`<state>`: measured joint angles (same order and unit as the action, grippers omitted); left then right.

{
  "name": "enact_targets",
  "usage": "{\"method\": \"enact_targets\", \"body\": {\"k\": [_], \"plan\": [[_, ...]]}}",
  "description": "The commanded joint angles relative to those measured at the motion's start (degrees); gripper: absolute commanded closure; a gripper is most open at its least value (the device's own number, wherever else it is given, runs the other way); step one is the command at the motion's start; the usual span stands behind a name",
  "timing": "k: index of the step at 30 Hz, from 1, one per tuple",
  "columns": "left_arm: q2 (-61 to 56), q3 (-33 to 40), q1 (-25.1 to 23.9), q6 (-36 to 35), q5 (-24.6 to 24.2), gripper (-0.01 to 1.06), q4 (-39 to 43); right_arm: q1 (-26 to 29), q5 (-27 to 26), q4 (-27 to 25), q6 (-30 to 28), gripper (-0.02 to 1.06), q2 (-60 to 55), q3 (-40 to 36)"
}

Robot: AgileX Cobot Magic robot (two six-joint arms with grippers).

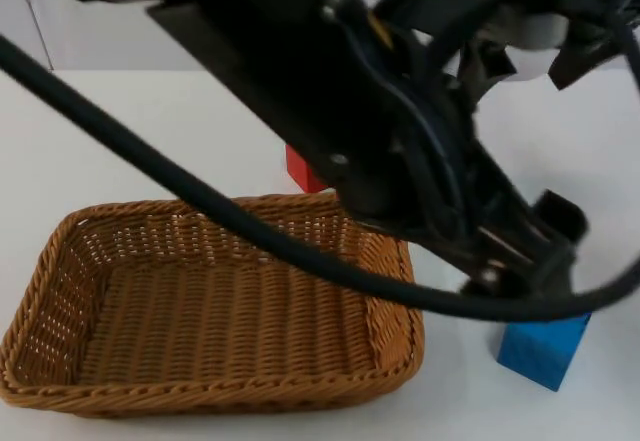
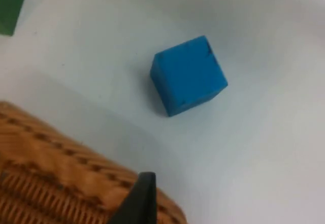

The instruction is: Pick up one cube with each hand and place exactly two cubes into the same basket, leaving the remaining cube outside.

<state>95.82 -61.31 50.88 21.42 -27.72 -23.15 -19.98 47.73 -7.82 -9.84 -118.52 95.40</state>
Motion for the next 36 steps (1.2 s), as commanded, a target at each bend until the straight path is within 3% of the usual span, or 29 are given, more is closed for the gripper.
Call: {"method": "enact_targets", "body": {"k": [1, 15, 27, 36], "plan": [[0.78, -0.69, 1.06, -1.12, 1.48, 0.06, 0.28, -0.12, -1.12, 0.09, 0.22, -0.01, -0.66, 0.49], [9.39, -2.88, 6.37, -9.88, 11.11, 0.06, -0.31, -0.12, -6.89, -0.35, 1.68, -0.01, -4.29, 0.83], [15.93, -6.55, 8.09, -10.30, 12.70, 0.06, -1.73, -0.12, -8.15, -1.74, 1.68, -0.01, -7.89, 0.83], [19.12, -6.69, 8.09, -10.47, 19.14, 0.06, -2.35, -0.12, -10.68, -1.99, 2.06, -0.01, -8.13, 0.83]]}}
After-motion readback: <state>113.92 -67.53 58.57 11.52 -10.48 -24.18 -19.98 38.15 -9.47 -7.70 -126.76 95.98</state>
